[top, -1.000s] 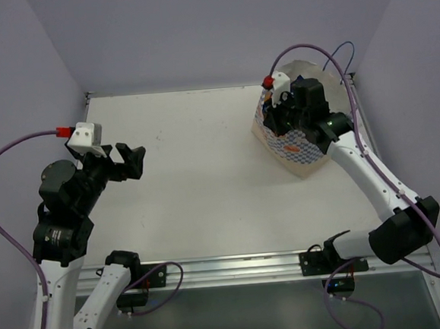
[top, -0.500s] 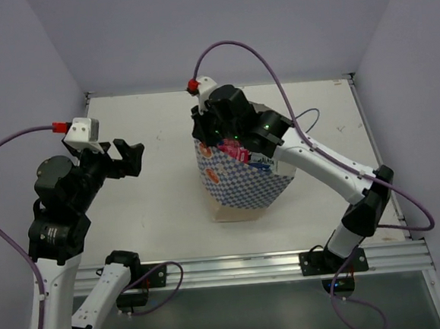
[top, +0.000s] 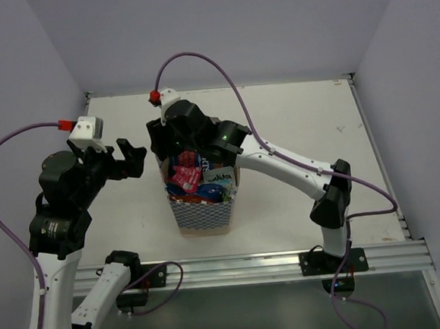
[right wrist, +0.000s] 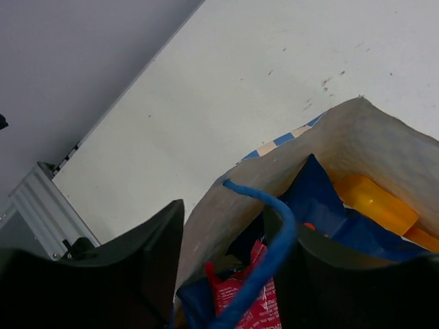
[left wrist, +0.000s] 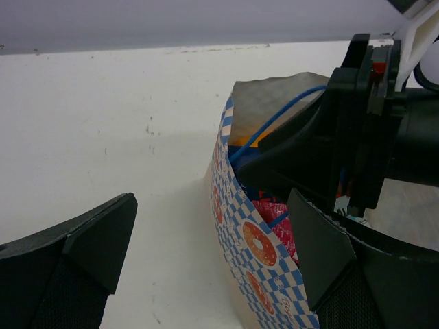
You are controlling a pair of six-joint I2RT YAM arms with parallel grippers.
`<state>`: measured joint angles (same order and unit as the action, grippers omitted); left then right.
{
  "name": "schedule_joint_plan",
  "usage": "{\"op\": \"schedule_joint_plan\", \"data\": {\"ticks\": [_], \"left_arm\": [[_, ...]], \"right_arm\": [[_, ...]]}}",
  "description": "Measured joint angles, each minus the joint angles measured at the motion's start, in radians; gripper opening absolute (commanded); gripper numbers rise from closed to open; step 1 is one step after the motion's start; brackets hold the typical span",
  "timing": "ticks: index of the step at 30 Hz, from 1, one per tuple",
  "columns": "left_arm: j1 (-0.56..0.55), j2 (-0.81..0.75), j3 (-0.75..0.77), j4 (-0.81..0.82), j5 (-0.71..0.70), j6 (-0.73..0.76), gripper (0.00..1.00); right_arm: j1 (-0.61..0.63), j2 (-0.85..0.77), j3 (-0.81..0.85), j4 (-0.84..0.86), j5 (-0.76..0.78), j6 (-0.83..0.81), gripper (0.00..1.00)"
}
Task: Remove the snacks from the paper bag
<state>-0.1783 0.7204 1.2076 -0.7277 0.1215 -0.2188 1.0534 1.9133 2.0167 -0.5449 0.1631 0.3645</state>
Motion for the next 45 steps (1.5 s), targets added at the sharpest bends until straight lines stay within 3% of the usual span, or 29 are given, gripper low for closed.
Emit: {"op": "schedule_joint_plan", "data": {"ticks": [4, 5, 8, 21, 29, 35, 42, 45], "left_arm": [[0.0, -0.002, 0.0, -0.01, -0.006, -0.008, 1.0], [0.0, -0.002, 0.0, -0.013, -0.006, -0.011, 1.0], [0.0, -0.002, 0.0, -0.016, -0.006, -0.035, 1.0], [-0.001, 0.039, -0.012, 0.001, 0.186, -0.127, 1.0], [-0.001, 0.027, -0.11, 0.016, 0.196, -0.156, 1.0], [-0.001, 0.062, -0.191, 0.009, 0.174, -0.193, 0.88], [-0.001, 0.075, -0.224, 0.01, 0.155, -0.246, 0.58], [-0.001, 0.068, -0.224, 0.018, 0.155, -0.264, 0.52]], "right_arm": [[0.0, -0.042, -0.026, 0.008, 0.001, 0.023, 0.77], [0.001, -0.061, -0.042, 0.008, -0.001, 0.027, 0.87], [0.005, -0.136, -0.098, 0.004, -0.017, 0.043, 0.99], [0.009, -0.607, -0.367, 0.001, -0.07, 0.067, 0.99], [0.009, -0.801, -0.51, 0.027, -0.045, 0.062, 0.99], [0.009, -0.849, -0.59, 0.023, -0.042, 0.063, 0.99], [0.009, -0.903, -0.634, 0.022, -0.02, 0.063, 0.99], [0.009, -0.915, -0.638, 0.022, -0.017, 0.063, 0.99]]}}
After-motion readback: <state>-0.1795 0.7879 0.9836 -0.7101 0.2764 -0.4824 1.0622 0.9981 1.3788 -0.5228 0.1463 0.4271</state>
